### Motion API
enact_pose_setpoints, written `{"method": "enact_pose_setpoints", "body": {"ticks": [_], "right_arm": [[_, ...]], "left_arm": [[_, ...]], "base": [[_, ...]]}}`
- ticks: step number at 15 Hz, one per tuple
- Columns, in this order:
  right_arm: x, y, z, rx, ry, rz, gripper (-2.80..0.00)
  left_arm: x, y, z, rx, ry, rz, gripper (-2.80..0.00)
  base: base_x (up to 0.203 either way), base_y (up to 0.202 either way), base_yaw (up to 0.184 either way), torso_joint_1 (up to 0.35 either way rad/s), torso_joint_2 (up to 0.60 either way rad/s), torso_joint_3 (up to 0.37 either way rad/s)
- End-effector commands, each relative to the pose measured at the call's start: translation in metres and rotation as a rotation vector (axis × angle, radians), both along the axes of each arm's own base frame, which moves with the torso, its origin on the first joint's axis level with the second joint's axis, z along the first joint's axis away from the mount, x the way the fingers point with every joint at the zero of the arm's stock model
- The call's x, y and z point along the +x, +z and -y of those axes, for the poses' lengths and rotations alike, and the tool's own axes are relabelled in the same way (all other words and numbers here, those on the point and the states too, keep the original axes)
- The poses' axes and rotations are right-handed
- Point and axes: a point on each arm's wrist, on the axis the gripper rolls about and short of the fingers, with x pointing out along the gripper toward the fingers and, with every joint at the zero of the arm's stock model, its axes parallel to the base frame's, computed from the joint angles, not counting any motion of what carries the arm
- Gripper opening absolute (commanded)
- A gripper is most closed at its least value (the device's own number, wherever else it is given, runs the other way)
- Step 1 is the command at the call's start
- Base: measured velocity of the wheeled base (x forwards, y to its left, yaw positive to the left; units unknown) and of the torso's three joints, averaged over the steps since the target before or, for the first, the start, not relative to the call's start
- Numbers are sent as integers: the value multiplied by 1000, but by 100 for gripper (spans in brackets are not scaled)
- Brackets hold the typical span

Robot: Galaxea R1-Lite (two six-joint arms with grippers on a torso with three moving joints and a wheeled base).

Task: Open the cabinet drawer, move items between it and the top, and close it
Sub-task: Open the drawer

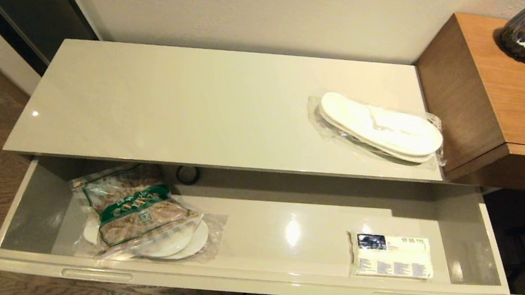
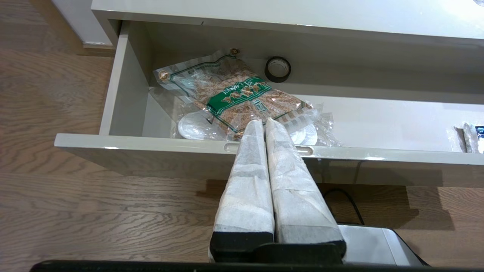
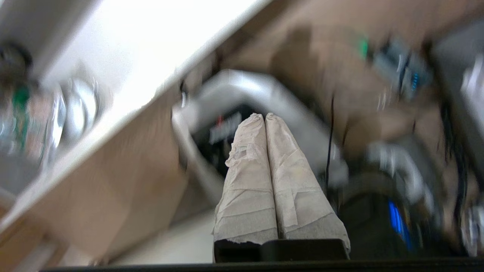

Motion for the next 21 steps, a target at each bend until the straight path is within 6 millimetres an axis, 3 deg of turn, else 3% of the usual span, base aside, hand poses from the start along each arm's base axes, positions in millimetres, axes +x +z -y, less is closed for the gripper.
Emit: {"method": "enact_pose_setpoints", "body": {"ticks": [1, 6, 11, 16, 21], "right_arm": [[25, -31, -4, -56, -23, 26, -280], [120, -79, -22, -97, -31, 20, -280], [178, -146, -33, -116, -28, -102, -280], [201, -200, -35, -116, -38, -129, -280], [190, -225, -31, -50, 22, -259, -280]], "left_arm": [[0, 0, 0, -1, 0, -2, -280], [0, 0, 0, -1, 0, -1, -280], [0, 0, 0, -1, 1, -1, -280], [0, 0, 0, -1, 0, -1, -280], [0, 0, 0, -1, 0, -1, -280]], "base": [[0, 0, 0, 0, 0, 0], [0, 0, 0, 0, 0, 0], [0, 0, 0, 0, 0, 0], [0, 0, 0, 0, 0, 0], [0, 0, 0, 0, 0, 0]]}}
